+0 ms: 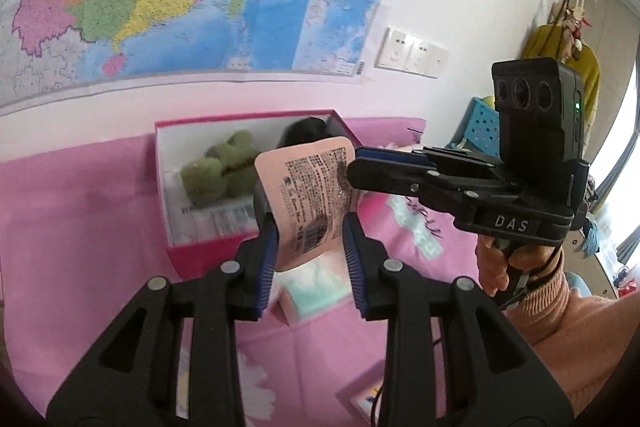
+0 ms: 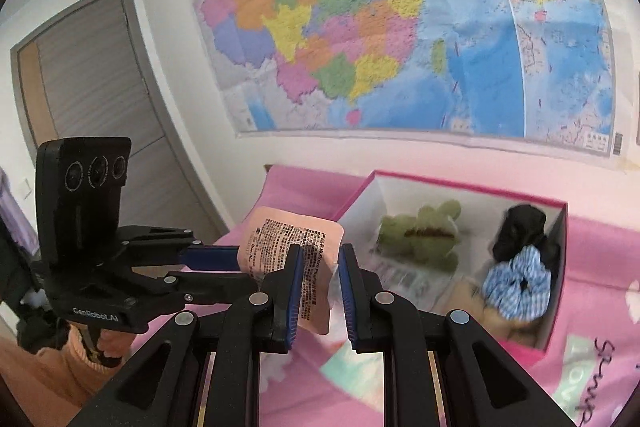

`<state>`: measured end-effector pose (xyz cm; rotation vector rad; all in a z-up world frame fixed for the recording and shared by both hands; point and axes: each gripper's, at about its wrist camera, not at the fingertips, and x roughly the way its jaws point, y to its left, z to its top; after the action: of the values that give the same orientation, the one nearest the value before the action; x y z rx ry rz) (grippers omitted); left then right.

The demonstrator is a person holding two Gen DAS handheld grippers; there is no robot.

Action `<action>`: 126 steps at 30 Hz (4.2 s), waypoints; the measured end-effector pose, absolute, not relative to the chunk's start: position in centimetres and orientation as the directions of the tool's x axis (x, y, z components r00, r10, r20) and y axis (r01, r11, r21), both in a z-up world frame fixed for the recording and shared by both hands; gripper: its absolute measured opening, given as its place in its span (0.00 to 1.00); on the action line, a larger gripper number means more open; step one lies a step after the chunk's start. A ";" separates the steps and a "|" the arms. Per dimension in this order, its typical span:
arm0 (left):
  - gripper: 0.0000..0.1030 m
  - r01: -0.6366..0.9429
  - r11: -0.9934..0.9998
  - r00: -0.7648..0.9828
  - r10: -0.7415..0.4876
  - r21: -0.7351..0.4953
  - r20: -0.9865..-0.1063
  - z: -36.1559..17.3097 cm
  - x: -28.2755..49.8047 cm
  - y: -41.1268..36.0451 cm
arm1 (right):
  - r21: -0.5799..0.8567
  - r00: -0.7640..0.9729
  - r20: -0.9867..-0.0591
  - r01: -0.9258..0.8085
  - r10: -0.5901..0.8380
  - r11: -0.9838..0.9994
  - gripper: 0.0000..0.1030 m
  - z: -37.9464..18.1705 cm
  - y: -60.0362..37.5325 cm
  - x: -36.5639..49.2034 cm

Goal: Organize soft objects
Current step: 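Carry the peach sachet into the pink box and open the right tool, then move the right tool to the floral tissue pack and grasp it, then lift the floral tissue pack with the right tool and lower it into the box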

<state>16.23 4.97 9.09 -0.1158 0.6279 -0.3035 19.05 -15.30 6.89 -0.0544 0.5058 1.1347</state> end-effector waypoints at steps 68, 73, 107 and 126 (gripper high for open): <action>0.50 0.281 0.860 0.392 -0.509 -0.427 -0.766 -6.3 6.8 -0.1 | 0.457 -0.030 -0.699 -0.788 0.715 0.413 0.35 -8.8 -22.3 13.2; 0.50 0.272 0.856 0.372 -0.515 -0.440 -0.772 -7.1 6.1 -0.8 | 0.501 -0.086 -0.699 -0.767 0.710 0.401 0.35 -10.5 -22.8 12.3; 0.40 0.335 0.894 0.614 -0.446 -0.296 -0.652 2.5 13.3 -0.4 | 0.367 0.168 -0.569 -0.824 0.805 0.432 0.22 -2.5 -23.4 16.1; 0.40 0.289 0.920 0.668 -0.391 -0.264 -0.633 6.6 19.9 1.5 | 0.302 0.264 -0.486 -0.844 0.833 0.444 0.22 3.3 -20.7 21.4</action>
<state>19.89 1.50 6.63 -0.1455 0.7461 -0.3851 21.43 -20.68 3.30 -0.0193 0.6446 1.1331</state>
